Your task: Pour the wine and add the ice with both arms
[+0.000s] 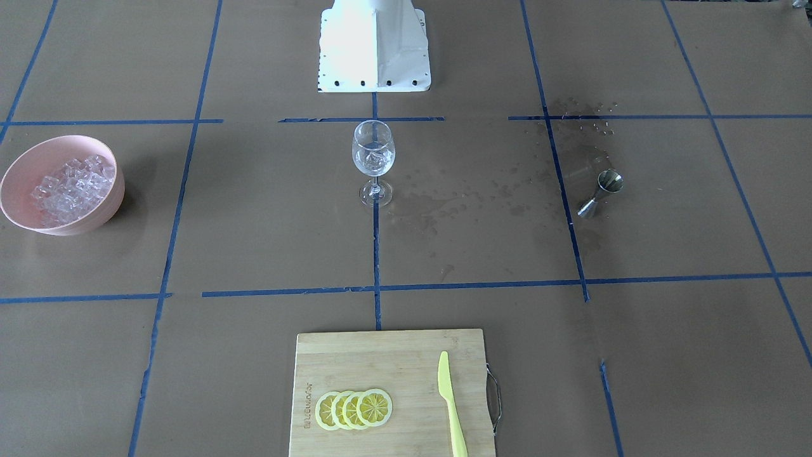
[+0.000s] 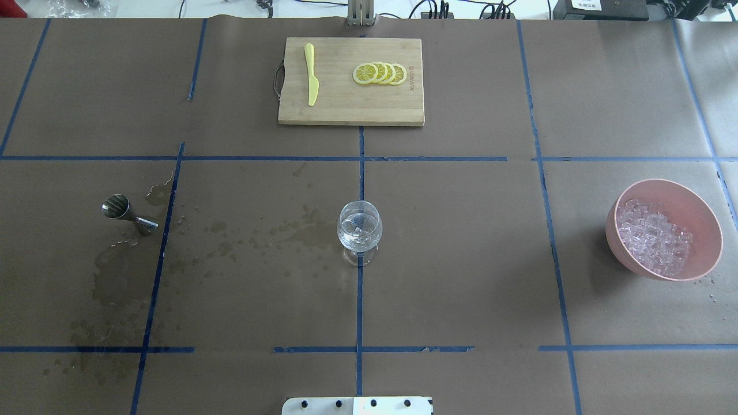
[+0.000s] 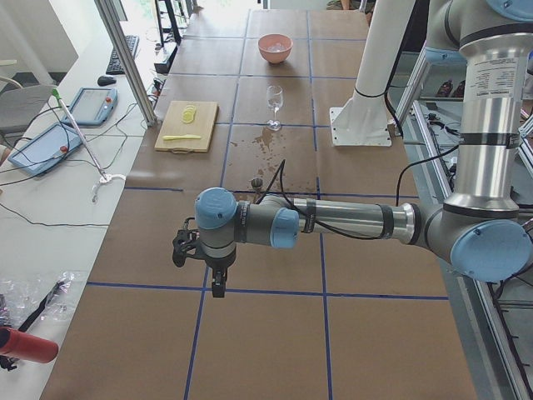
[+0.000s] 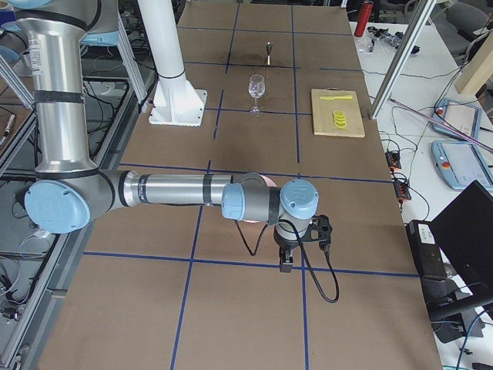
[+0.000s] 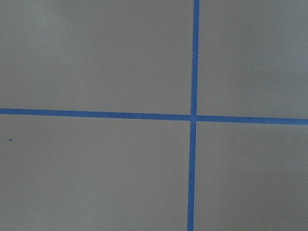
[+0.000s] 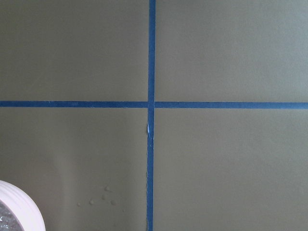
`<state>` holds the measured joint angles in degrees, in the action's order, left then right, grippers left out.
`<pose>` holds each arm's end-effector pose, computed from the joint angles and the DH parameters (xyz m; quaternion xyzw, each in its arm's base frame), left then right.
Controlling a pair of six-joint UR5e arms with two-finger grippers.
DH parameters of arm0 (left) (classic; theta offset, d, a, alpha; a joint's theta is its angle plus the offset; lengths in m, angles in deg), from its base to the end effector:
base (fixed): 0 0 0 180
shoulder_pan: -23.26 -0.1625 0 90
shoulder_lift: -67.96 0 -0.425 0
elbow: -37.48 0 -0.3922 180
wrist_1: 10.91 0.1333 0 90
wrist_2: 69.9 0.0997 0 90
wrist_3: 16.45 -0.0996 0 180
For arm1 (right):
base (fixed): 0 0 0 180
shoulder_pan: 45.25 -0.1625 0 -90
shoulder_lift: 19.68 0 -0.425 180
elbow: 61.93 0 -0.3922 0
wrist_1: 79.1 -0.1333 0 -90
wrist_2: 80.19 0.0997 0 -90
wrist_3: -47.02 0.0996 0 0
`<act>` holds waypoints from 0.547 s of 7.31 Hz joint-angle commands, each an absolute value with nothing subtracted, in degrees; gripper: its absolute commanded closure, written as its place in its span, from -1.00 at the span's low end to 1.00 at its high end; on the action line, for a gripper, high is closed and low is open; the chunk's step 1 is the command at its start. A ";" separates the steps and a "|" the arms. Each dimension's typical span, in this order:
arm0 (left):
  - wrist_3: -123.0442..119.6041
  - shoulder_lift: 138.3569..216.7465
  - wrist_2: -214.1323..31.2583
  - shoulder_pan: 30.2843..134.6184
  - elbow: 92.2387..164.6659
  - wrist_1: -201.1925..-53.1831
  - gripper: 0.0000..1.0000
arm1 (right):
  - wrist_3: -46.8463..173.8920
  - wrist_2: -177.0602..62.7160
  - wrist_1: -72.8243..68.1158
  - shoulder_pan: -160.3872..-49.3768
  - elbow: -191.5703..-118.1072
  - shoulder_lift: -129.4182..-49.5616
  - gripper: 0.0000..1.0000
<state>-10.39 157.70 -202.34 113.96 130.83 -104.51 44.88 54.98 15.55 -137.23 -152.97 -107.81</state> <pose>-0.0722 -0.4964 0.6277 0.0374 0.3635 -0.0338 0.9302 0.0800 -0.5006 0.6406 -0.0002 -0.3843 0.0045 0.9232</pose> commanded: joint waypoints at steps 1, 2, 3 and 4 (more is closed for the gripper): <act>-10.39 157.69 -202.70 113.96 130.74 -104.69 -1.00 | 45.00 55.07 15.65 -137.27 -152.99 -107.84 -1.00; -10.39 157.69 -202.62 113.96 130.82 -104.69 -1.00 | 45.00 55.07 15.56 -137.27 -153.07 -107.84 -1.00; -10.30 157.69 -202.71 113.96 130.65 -104.69 -1.00 | 45.00 55.07 15.64 -137.27 -153.07 -107.84 -1.00; -10.30 157.78 -202.79 113.96 130.56 -104.77 -1.00 | 45.00 55.07 15.65 -137.27 -153.07 -108.01 -1.00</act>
